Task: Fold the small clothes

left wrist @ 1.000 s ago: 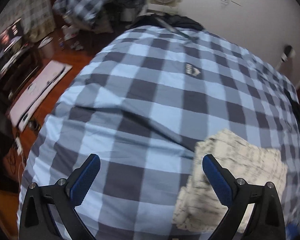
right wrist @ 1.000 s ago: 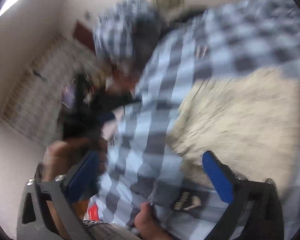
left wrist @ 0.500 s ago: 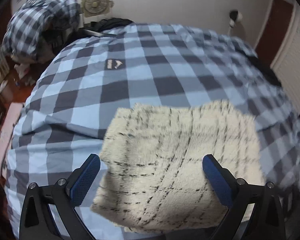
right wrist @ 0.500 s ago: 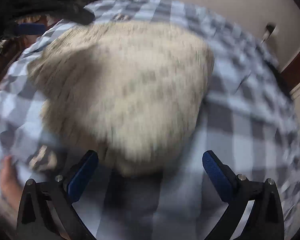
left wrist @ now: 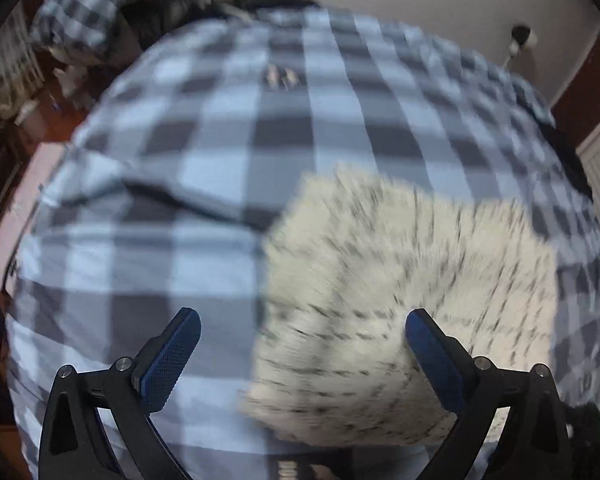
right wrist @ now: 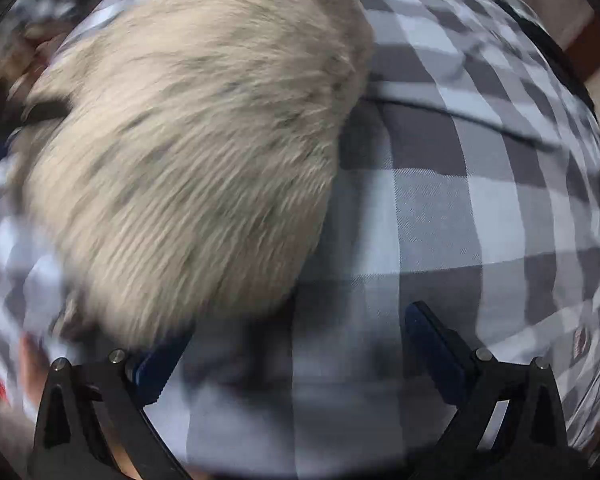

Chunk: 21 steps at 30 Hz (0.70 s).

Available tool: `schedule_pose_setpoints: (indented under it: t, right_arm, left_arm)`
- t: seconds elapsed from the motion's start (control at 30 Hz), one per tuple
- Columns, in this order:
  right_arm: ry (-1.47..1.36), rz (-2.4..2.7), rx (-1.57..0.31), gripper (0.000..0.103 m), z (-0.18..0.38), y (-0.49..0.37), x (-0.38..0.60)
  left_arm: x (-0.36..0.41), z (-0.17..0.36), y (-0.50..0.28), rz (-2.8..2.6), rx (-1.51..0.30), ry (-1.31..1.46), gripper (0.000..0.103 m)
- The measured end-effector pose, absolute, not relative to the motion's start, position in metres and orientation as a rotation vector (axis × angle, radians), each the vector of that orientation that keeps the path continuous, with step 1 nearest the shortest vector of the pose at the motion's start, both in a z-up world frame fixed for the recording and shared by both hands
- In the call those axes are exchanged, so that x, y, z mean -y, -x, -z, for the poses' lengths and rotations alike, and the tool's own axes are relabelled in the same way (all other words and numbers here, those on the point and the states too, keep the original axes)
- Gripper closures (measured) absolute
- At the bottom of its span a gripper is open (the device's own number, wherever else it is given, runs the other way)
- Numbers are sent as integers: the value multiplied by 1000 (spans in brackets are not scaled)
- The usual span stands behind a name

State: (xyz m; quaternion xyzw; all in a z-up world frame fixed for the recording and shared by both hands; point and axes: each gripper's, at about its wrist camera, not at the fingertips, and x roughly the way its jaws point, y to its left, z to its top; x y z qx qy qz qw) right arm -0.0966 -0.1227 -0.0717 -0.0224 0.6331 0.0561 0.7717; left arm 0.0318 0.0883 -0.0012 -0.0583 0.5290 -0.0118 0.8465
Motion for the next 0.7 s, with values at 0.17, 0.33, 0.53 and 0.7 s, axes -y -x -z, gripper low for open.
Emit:
schedule_pose_setpoints:
  t: [0.17,0.33,0.53,0.7]
  right_arm:
    - [-189,-284,-1136,1,-1,97,160]
    - [-299,-161,-1124,1,8,25,175]
    - [-86,-185,-1160,1,57,28,150]
    - [-183,-185,-1211,1,59,30,177]
  left_arm:
    - [-115,-7,-42,22,-1080,250,0]
    - [-92,31,-48,41,-1195,166,0]
    - [-71,62,-39,-36,-1222,-22,0]
    - [-97,63,-41,5,-1279,187,0]
